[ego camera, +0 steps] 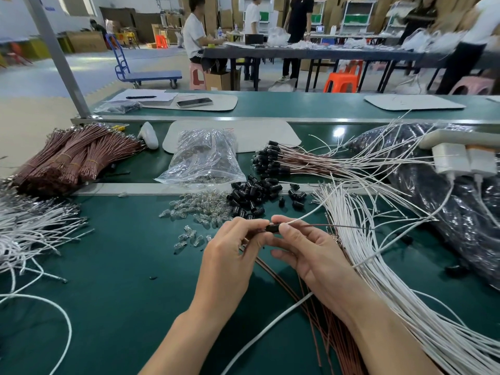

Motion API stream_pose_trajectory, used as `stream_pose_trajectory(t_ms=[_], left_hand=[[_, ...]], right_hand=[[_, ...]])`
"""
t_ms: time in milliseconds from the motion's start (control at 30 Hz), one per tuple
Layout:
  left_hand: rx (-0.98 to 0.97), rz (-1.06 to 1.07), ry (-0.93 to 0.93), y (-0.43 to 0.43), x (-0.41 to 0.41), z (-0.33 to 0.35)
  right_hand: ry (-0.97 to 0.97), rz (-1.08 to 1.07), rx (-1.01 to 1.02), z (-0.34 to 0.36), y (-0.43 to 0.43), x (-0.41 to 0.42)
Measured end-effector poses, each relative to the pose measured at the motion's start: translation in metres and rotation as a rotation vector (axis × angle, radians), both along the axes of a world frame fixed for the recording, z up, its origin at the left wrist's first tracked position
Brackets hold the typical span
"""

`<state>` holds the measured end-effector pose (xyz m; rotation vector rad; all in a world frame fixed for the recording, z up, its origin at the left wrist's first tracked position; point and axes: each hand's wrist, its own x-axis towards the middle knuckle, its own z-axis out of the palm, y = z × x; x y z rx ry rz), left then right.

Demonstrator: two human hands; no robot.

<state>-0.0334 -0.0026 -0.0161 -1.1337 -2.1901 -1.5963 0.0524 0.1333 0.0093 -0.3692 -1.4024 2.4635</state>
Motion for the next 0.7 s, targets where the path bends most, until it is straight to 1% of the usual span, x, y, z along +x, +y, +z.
stream_pose_trajectory(t_ms=[67, 133, 267, 367, 467, 567, 700], left_hand=[[-0.007, 0.012, 0.004, 0.001, 0.0, 0.0], [-0.001, 0.009, -0.036, 0.002, 0.001, 0.0], [0.066, -0.011, -0.262, 0.005, 0.005, 0.003], [0.045, -0.04, -0.328, 0.006, 0.009, 0.002], [-0.064, -0.019, -0.282, 0.004, 0.01, 0.0], [-0.182, 0.065, -0.185, 0.002, 0.01, 0.001], [-0.263, 0.138, -0.141, 0.003, 0.011, 0.004]], right_hand=[[-0.009, -0.083, 0.019, 0.0, 0.0, -0.001], [-0.01, -0.149, 0.047, -0.002, 0.0, -0.001], [0.001, -0.199, 0.104, -0.004, -0.002, 0.0], [-0.015, -0.201, 0.177, -0.003, -0.004, 0.0], [-0.014, -0.159, 0.19, -0.003, -0.005, -0.001], [-0.008, -0.103, 0.13, -0.004, -0.006, -0.002], [0.01, -0.074, 0.098, -0.005, -0.005, -0.004]])
